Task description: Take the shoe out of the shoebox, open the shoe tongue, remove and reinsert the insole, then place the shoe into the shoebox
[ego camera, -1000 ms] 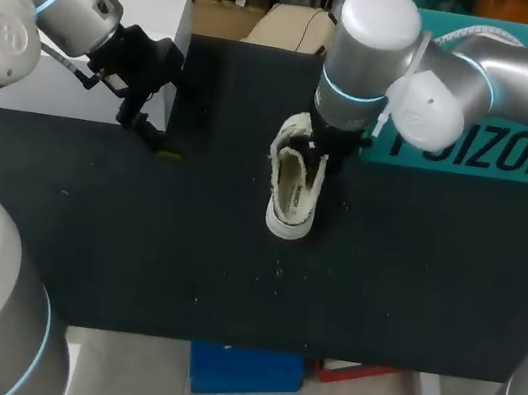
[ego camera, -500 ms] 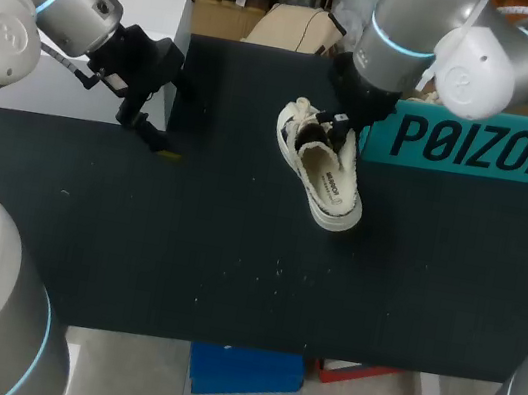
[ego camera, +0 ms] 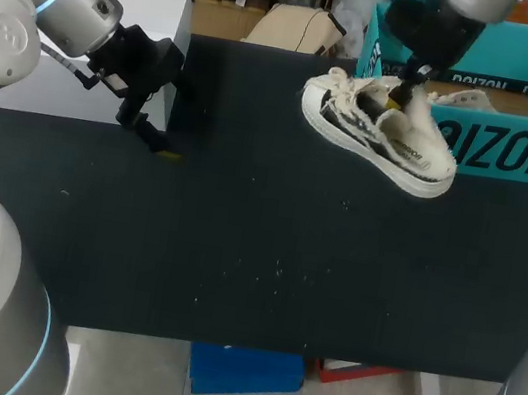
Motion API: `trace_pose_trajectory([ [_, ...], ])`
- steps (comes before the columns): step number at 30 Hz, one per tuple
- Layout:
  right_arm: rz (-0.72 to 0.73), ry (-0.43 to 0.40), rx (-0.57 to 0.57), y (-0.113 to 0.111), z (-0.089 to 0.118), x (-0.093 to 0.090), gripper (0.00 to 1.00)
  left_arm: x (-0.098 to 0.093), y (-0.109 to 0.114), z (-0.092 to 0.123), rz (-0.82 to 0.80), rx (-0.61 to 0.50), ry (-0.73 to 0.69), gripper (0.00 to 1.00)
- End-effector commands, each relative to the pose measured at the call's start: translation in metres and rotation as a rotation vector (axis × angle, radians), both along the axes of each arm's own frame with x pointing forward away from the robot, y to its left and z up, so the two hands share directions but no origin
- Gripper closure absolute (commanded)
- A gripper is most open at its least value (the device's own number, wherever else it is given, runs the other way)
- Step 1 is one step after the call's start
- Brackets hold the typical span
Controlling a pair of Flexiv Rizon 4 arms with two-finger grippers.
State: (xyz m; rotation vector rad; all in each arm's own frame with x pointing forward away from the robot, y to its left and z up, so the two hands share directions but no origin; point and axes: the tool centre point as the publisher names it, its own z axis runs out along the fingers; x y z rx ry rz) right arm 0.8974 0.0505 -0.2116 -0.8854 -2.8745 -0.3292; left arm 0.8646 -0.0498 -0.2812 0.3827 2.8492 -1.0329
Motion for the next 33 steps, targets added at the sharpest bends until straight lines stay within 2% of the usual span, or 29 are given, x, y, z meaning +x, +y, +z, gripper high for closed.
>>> trace_pose_trajectory([
  [1,0.617,-0.006,-0.165,-0.008,0.044,0.006,1.00,-0.001,0.000,-0.001,0.002,0.002,-0.003,0.00],
  [12,0.617,-0.006,-0.165,-0.008,0.044,0.006,1.00,-0.001,0.000,-0.001,0.002,0.002,-0.003,0.00],
  [15,0.643,0.014,-0.221,-0.025,0.039,0.017,1.00,-0.001,0.000,-0.001,0.002,0.002,-0.003,0.00],
  [17,0.660,0.025,-0.250,-0.040,0.040,0.027,1.00,-0.001,0.000,-0.001,0.002,0.002,-0.003,0.00],
  [21,0.725,0.048,-0.286,-0.053,0.046,0.051,1.00,-0.001,0.000,-0.001,0.002,0.002,-0.003,0.00],
  [25,0.750,0.037,-0.294,-0.067,0.054,0.078,1.00,-0.001,0.000,-0.001,0.002,0.002,-0.003,0.00],
  [29,0.790,0.019,-0.303,-0.075,0.058,0.113,1.00,-0.001,0.000,-0.001,0.002,0.002,-0.003,0.00],
  [33,0.815,0.008,-0.280,-0.083,0.053,0.145,1.00,-0.001,0.000,-0.001,0.002,0.002,-0.003,0.00],
])
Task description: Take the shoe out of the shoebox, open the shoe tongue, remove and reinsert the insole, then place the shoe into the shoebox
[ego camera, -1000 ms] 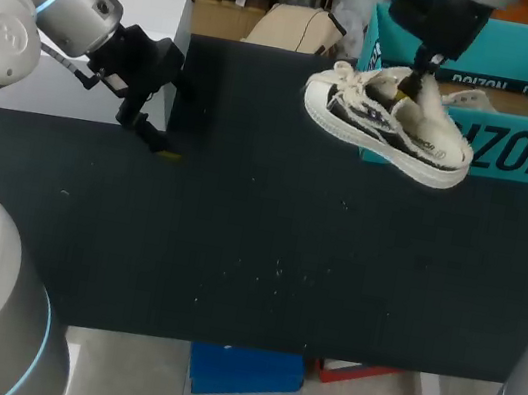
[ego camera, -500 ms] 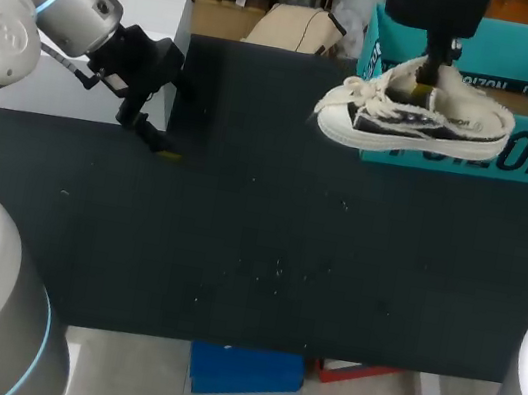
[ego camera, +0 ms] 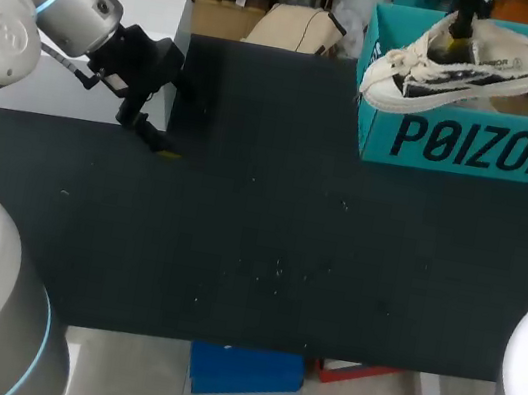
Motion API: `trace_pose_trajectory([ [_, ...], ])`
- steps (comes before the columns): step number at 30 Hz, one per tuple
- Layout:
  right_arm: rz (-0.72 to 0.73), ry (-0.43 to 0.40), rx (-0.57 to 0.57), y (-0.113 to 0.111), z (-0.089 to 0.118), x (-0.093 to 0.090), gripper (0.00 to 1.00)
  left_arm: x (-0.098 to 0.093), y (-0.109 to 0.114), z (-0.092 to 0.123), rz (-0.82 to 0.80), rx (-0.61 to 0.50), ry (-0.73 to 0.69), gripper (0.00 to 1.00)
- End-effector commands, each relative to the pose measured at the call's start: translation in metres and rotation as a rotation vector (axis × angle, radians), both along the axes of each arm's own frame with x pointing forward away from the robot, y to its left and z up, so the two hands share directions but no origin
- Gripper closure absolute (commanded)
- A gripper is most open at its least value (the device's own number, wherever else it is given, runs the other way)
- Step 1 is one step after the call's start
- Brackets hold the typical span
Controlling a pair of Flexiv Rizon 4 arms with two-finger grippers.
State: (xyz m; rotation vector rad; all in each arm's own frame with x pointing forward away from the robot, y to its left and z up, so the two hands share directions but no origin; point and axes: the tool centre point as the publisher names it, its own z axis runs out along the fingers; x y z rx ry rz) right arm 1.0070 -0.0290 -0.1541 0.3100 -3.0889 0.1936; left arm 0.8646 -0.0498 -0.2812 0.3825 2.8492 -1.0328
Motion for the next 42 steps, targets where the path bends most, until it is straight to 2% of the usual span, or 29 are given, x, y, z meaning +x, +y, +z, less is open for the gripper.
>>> trace_pose_trajectory([
  [1,0.000,0.095,0.009,-0.004,-0.006,0.042,1.00,-0.001,0.000,-0.001,0.002,0.002,-0.003,0.00],
  [10,-0.051,0.098,0.009,-0.041,-0.026,0.110,1.00,-0.001,0.000,-0.001,0.002,0.002,-0.003,0.00],
  [23,-0.115,0.081,0.045,-0.068,-0.060,0.201,1.00,-0.001,0.000,-0.001,0.002,0.002,-0.003,0.00],
  [31,-0.141,0.099,0.019,-0.095,-0.077,0.228,1.00,-0.001,0.000,-0.001,0.002,0.002,-0.003,0.00],
  [37,-0.154,0.109,0.033,-0.098,-0.093,0.241,1.00,-0.001,0.000,-0.001,0.002,0.002,-0.003,0.00],
  [42,-0.150,0.137,0.037,-0.099,-0.112,0.242,1.00,-0.001,0.000,-0.001,0.002,0.002,-0.003,0.00],
])
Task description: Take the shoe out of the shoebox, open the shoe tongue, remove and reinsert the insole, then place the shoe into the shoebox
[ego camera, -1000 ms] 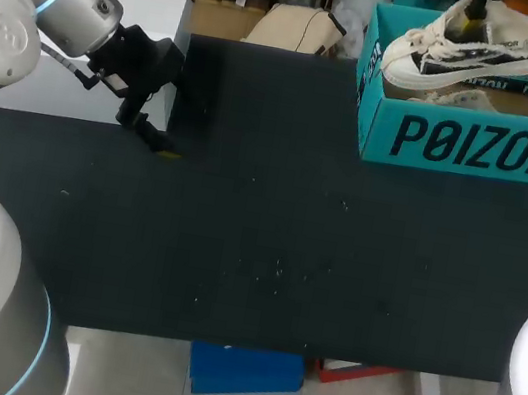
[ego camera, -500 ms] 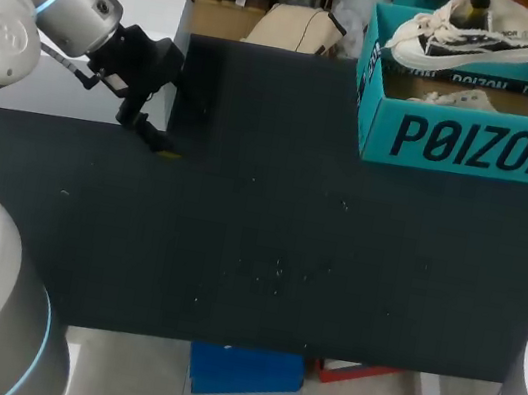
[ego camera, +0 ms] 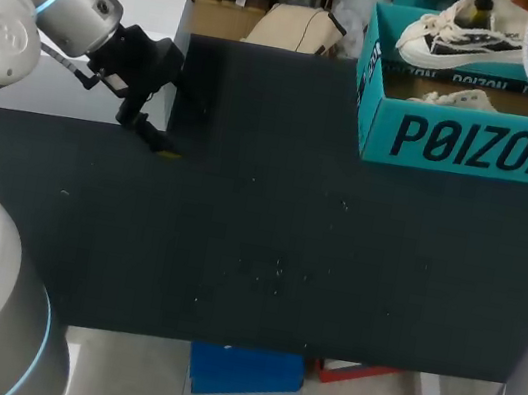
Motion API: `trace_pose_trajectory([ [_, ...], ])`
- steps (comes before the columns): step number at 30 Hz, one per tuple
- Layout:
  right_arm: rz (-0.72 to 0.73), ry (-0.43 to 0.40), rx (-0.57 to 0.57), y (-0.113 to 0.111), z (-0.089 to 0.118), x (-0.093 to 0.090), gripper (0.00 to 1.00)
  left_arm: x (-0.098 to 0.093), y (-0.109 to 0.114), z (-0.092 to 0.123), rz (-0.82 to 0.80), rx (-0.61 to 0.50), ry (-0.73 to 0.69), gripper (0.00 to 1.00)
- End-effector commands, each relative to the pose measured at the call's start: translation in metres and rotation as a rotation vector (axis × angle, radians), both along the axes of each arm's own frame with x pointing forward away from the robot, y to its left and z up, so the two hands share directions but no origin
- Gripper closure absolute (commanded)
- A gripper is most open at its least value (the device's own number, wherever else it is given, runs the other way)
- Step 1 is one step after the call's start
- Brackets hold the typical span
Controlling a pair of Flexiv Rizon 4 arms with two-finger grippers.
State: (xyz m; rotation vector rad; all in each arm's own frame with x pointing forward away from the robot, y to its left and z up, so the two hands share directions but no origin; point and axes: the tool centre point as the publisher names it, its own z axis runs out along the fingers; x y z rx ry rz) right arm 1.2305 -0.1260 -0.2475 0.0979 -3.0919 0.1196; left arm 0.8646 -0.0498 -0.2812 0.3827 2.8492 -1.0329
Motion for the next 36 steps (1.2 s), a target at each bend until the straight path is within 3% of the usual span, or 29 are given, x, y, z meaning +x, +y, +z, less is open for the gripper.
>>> trace_pose_trajectory([
  [1,-0.009,0.134,0.004,-0.003,-0.023,0.018,1.00,-0.001,0.000,-0.001,0.002,0.002,-0.003,0.00],
  [20,0.005,0.191,0.037,-0.004,-0.082,0.020,1.00,-0.001,0.000,-0.001,0.002,0.002,-0.003,0.00],
  [32,0.006,0.233,0.027,-0.002,-0.109,0.026,1.00,-0.001,0.000,-0.001,0.002,0.002,-0.003,0.00],
  [33,0.007,0.237,0.027,-0.002,-0.110,0.026,0.92,-0.001,0.000,-0.001,0.002,0.002,-0.003,0.00],
  [34,0.008,0.237,0.028,-0.002,-0.110,0.026,0.62,-0.001,0.000,-0.001,0.002,0.002,-0.003,0.00],
  [36,0.004,0.235,0.022,-0.004,-0.110,0.027,0.50,-0.001,0.000,-0.001,0.002,0.002,-0.003,0.00],
])
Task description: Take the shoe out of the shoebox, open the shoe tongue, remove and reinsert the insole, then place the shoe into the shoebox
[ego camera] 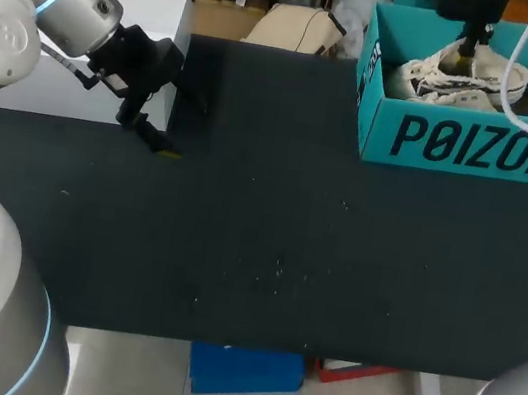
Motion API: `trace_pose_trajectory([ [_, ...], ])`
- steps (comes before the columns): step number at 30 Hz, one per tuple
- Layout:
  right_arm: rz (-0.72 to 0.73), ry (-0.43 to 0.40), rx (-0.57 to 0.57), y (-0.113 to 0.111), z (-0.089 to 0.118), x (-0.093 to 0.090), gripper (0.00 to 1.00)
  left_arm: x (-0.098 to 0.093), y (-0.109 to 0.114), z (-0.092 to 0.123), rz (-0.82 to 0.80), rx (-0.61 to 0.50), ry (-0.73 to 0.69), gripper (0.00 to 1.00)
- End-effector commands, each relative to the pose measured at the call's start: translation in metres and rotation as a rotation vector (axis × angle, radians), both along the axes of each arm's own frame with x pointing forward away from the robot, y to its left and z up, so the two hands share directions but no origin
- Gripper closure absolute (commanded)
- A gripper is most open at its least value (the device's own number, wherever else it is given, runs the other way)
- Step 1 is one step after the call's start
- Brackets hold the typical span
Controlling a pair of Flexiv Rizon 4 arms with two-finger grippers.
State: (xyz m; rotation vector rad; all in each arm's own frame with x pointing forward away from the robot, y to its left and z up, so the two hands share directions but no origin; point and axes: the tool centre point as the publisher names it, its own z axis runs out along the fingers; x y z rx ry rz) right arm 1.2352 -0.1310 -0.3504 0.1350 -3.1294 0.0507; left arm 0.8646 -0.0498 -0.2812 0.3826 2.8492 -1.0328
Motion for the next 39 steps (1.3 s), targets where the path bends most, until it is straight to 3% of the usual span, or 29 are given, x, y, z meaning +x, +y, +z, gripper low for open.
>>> trace_pose_trajectory([
  [1,-0.016,0.265,-0.027,0.002,-0.003,0.021,0.49,-0.001,0.000,-0.001,0.002,0.002,-0.003,0.00],
  [5,-0.021,0.257,-0.047,0.001,0.010,0.017,0.60,-0.001,0.000,-0.001,0.002,0.002,-0.003,0.00],
  [7,-0.023,0.245,-0.051,0.000,0.020,0.013,0.57,-0.001,0.000,-0.001,0.002,0.002,-0.003,0.00],
  [17,-0.051,0.157,-0.064,-0.002,0.078,-0.019,0.62,-0.001,0.000,-0.001,0.002,0.002,-0.003,0.00],
  [25,-0.082,-0.006,-0.043,0.006,0.116,-0.055,0.62,-0.001,0.000,-0.001,0.002,0.002,-0.003,0.00],
  [39,-0.111,-0.264,-0.053,0.031,0.124,-0.127,0.60,-0.001,0.000,-0.001,0.002,0.002,-0.003,0.00],
])
